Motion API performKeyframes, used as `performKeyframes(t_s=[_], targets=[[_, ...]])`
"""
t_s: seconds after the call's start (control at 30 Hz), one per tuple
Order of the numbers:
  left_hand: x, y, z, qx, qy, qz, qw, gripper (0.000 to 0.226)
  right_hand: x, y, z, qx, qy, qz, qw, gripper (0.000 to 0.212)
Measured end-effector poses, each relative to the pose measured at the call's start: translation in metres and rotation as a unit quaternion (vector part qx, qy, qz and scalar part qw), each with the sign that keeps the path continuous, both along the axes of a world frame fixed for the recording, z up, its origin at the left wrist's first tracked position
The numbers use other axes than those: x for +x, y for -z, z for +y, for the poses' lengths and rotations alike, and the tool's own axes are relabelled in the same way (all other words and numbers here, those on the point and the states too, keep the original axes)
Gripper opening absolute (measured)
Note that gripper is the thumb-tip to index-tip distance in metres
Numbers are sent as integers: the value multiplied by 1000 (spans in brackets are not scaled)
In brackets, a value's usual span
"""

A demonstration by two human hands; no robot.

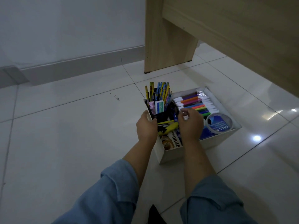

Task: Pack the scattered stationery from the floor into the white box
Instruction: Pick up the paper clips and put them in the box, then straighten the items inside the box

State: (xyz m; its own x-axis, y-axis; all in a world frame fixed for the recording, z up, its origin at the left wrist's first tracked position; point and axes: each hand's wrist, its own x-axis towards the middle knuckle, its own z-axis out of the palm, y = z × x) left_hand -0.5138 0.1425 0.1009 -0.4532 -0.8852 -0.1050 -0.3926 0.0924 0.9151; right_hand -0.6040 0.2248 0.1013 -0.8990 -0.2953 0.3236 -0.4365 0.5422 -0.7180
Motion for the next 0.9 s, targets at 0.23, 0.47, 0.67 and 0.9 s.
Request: performKeyframes(t_s=[0.23,0.47,0.67,0.9], targets=[[2,1,-1,-30,3,-40,999,22,13,12,41,43,50,38,997,26],[34,3,-28,-52,-24,-58,997,21,41,18,11,38,17,16,999,30],[83,6,-82,-76,-79,-67,992,20,84,24,-46,27,-74,18,997,29],[141,9,-148,-38,-205,-13,978,17,138,27,-105,58,-231,10,971,23]])
